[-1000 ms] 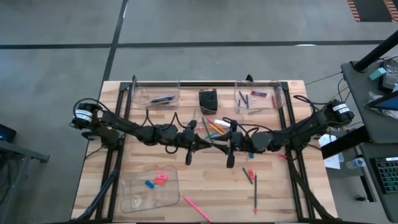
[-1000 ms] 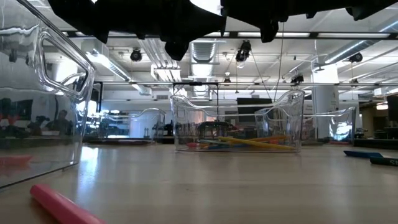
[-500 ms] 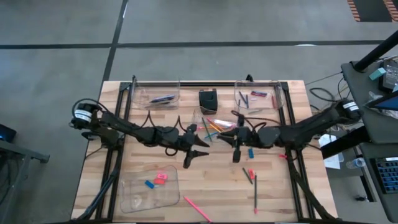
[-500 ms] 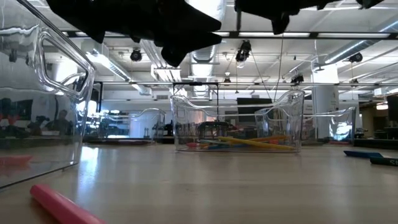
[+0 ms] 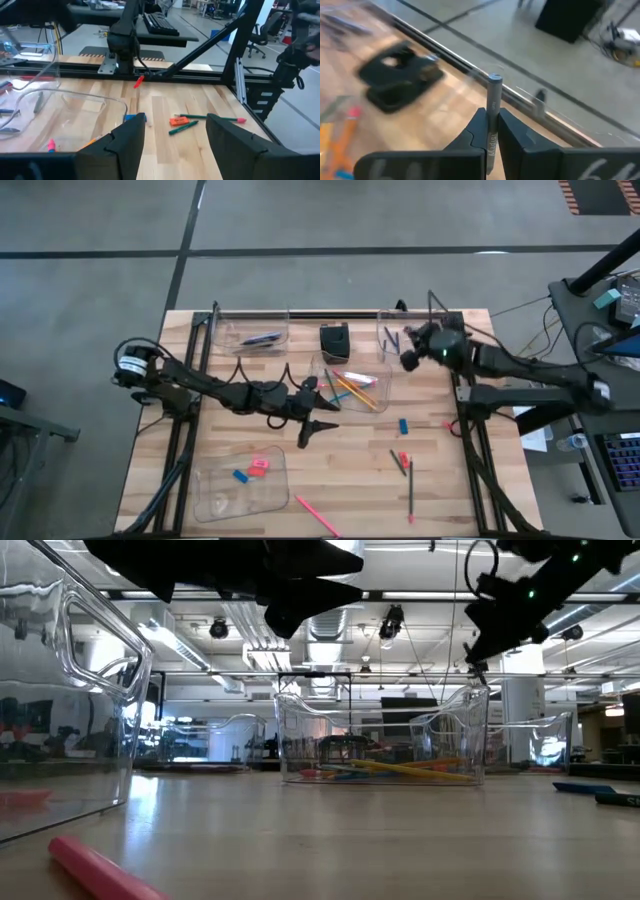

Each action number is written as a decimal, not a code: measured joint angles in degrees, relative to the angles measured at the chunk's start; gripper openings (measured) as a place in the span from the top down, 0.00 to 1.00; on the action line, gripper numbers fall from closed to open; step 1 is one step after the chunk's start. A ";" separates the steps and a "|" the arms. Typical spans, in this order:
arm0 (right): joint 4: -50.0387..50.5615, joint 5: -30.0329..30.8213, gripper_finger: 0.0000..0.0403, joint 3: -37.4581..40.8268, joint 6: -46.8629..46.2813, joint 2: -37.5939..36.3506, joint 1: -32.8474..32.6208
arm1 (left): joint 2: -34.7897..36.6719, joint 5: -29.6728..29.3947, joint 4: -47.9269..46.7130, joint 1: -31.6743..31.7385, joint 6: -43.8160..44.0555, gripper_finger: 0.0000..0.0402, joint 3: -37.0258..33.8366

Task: Sort crayons/erasers/pens/pencils in bins
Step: Put the gray crayon into the top right transparent bin, then put the pink pencil into the middle transparent bin

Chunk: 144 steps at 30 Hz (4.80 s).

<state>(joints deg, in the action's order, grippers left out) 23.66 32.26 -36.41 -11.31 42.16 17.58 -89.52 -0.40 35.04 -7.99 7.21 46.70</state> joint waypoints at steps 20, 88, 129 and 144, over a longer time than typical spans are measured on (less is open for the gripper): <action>6.06 -24.32 0.48 -3.32 3.42 7.87 28.49 | 0.07 0.36 -1.79 -0.19 -0.07 0.51 -0.24; 15.01 -39.59 0.44 -14.46 -5.14 -12.84 9.91 | -37.35 4.07 -71.21 -23.92 5.76 0.56 49.36; 15.00 -33.95 0.44 -14.00 -6.25 -12.71 9.93 | -25.89 -13.62 -77.74 -17.22 -1.39 0.99 45.66; 15.76 -33.82 0.44 -13.91 -6.19 -12.69 9.93 | -15.17 -16.21 -75.66 -5.60 -9.60 1.00 46.06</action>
<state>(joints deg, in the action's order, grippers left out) 39.42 -1.56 -50.33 -17.50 29.47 27.51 -104.68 -16.62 -40.61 -13.58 -2.39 92.76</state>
